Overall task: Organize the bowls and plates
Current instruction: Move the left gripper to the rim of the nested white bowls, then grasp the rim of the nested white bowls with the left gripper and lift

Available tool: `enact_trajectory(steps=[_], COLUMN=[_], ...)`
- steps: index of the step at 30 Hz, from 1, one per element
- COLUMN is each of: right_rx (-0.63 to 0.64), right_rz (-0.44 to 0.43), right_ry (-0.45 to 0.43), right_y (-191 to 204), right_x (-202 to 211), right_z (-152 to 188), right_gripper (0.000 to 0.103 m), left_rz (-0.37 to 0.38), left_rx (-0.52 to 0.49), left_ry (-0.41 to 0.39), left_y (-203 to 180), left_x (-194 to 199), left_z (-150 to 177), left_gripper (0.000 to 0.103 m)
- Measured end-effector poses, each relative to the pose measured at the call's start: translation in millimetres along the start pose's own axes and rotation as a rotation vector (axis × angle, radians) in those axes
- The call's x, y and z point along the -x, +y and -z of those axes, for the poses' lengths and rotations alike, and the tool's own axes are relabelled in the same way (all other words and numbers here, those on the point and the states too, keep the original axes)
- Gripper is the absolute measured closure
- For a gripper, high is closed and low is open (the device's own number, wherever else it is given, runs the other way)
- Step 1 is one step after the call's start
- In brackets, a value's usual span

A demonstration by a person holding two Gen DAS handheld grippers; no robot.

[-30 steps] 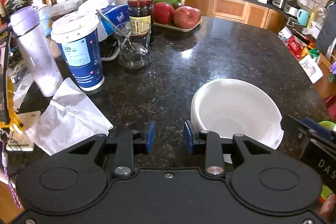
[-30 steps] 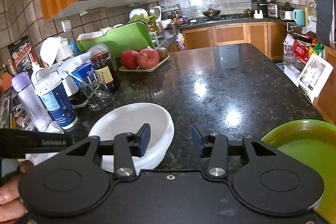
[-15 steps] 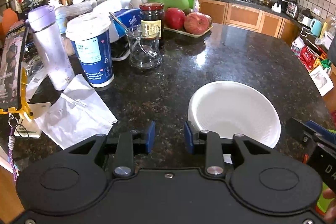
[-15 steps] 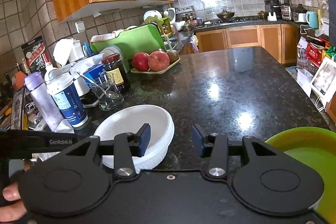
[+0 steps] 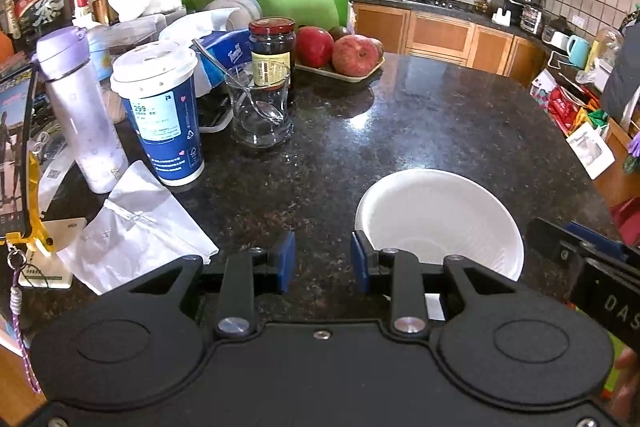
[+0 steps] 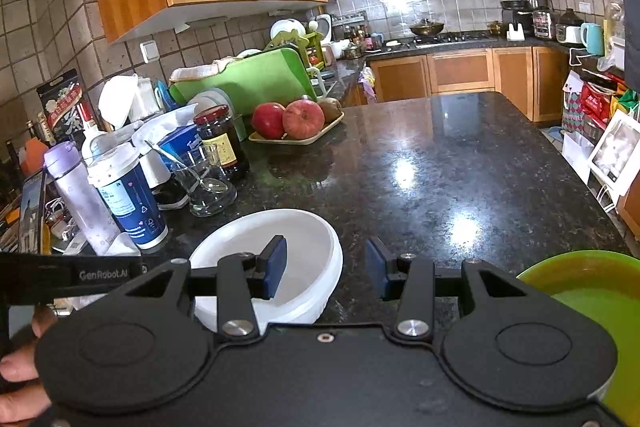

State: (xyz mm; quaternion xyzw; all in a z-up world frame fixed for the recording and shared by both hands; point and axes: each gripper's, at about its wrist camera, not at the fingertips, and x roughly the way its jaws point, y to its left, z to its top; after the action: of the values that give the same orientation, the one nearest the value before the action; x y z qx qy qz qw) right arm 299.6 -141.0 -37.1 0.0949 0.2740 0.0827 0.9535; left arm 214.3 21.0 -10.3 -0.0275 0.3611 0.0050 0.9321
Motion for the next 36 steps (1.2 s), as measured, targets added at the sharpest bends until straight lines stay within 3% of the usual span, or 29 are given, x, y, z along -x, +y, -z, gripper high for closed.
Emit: enact_trajectory(steps=[13,25,36], right_rx=[-0.005,-0.023,-0.065], right_rz=[0.028,0.068,0.082], right_ry=[0.074,0.158,0.224], right_y=[4,2,-1], right_x=[-26,-57,-72], right_z=[-5,-5,1], right_gripper=[0.057,0.057,0.057], left_rz=[0.074,0.156,0.186], left_rx=[-0.045,-0.142,-0.182], left_ry=[0.019,0.074,0.158], left_y=[2,-4,-10], left_x=[-19,-42,-62], left_z=[-13,-15,-10], left_gripper=[0.062,0.062,0.062])
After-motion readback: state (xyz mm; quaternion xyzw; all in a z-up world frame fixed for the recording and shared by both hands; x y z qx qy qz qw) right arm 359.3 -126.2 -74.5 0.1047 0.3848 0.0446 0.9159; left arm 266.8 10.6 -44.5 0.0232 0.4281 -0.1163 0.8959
